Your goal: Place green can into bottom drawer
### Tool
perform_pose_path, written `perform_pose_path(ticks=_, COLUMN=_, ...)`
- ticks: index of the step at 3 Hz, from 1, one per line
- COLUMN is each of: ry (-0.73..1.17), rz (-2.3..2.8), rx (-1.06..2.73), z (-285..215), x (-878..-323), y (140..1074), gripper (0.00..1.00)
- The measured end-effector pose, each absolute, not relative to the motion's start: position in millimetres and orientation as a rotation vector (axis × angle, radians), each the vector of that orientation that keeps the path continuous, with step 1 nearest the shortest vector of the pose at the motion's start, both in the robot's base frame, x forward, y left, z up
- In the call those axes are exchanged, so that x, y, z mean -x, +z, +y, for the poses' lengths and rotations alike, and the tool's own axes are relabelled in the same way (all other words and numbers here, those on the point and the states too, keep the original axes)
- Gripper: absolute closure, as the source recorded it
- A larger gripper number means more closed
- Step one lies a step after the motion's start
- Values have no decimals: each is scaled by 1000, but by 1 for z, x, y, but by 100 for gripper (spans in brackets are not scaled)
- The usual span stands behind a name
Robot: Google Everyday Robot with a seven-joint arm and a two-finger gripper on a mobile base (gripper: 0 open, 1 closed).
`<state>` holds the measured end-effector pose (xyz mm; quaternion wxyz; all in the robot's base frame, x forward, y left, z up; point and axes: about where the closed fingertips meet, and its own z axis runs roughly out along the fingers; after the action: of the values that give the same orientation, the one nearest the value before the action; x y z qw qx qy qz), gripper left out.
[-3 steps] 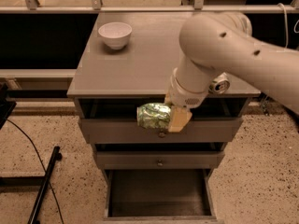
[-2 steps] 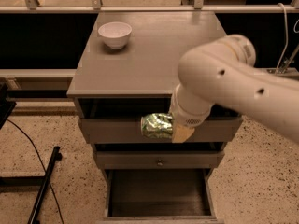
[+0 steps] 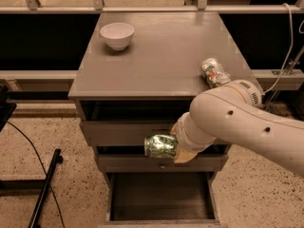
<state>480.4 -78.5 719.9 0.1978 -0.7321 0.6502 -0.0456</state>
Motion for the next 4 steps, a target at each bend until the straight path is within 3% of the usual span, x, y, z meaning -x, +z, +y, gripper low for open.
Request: perform_pose_path(ticks=4, ry=-74, rz=1632, rx=2236, z=-91, x=-428, y=629, gripper=100)
